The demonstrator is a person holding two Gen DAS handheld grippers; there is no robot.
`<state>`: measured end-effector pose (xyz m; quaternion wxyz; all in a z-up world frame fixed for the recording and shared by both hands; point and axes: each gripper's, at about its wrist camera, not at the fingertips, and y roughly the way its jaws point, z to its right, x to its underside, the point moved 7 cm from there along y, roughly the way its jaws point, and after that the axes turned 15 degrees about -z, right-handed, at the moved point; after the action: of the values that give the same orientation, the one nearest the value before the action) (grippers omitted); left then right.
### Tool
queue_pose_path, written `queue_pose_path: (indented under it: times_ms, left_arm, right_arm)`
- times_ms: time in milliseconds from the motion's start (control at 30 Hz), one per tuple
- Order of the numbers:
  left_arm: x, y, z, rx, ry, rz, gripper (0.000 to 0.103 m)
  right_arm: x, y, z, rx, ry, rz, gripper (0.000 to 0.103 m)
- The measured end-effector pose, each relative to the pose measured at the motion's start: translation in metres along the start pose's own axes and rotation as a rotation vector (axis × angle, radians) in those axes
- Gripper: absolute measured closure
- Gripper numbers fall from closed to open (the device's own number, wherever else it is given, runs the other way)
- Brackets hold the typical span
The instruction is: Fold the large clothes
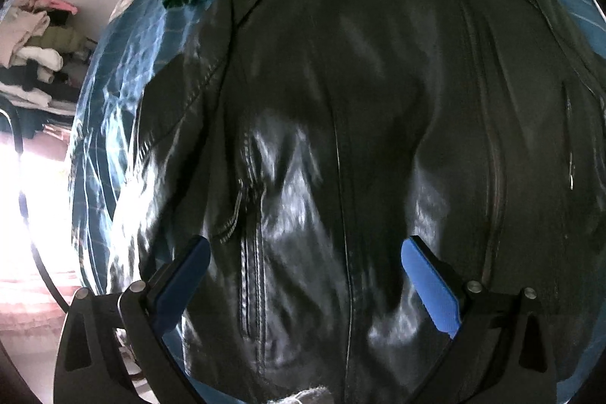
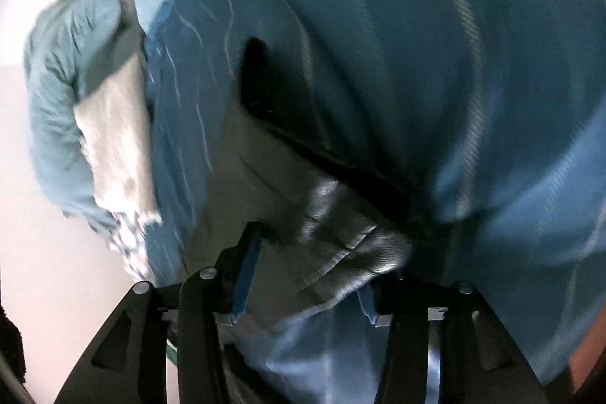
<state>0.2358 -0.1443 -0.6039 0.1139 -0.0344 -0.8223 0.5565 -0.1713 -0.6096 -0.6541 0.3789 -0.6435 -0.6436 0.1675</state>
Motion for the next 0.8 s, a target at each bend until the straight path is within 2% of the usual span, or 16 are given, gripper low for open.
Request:
queue_pose_path:
  times_ms: [33,67,100,167,300,333,367,467,567,667,800]
  left_arm:
    - [-0.002,-0.001,0.0,-0.001,0.003,0.01,0.0]
    - [-0.004,-0.002,0.0,-0.004,0.003,0.017,0.0]
    - [-0.005,-0.004,0.001,-0.008,0.003,0.022,0.0]
    - [-0.007,-0.006,0.0,-0.008,-0.003,0.029,0.0]
    - [-0.006,-0.008,-0.007,0.0,-0.025,0.029,0.0]
    - [-0.004,-0.008,-0.011,0.003,-0.036,0.025,0.0]
    - [-0.003,-0.008,-0.016,0.01,-0.043,0.022,0.0]
    - [0.002,-0.003,-0.033,0.022,-0.082,0.006,0.0]
    - [0.008,0.005,-0.063,0.032,-0.155,-0.016,0.0]
    - [0.018,0.017,-0.103,0.036,-0.247,-0.044,0.0]
    - [0.038,0.037,-0.165,0.04,-0.385,-0.078,0.0]
  right_arm:
    - [-0.002,0.003,-0.005,-0.018,0.002,0.019,0.053]
    - [-0.002,0.007,-0.013,-0.033,0.002,0.037,0.059]
    - [-0.002,0.008,-0.017,-0.038,-0.003,0.046,0.086]
    - [-0.003,0.017,-0.03,-0.05,-0.005,0.048,0.095]
    - [-0.012,0.014,-0.068,-0.035,-0.033,0.07,0.097]
    - [-0.009,0.008,-0.089,-0.047,-0.063,0.082,0.098]
    - [-0.008,-0.006,-0.094,-0.054,-0.083,0.085,0.098]
    - [0.009,-0.032,-0.159,-0.081,-0.193,0.093,0.098]
    - [0.041,-0.045,-0.233,-0.094,-0.333,0.079,0.098]
    - [0.084,-0.041,-0.3,-0.102,-0.466,0.036,0.098]
    - [0.172,0.01,-0.386,-0.088,-0.668,-0.089,0.098]
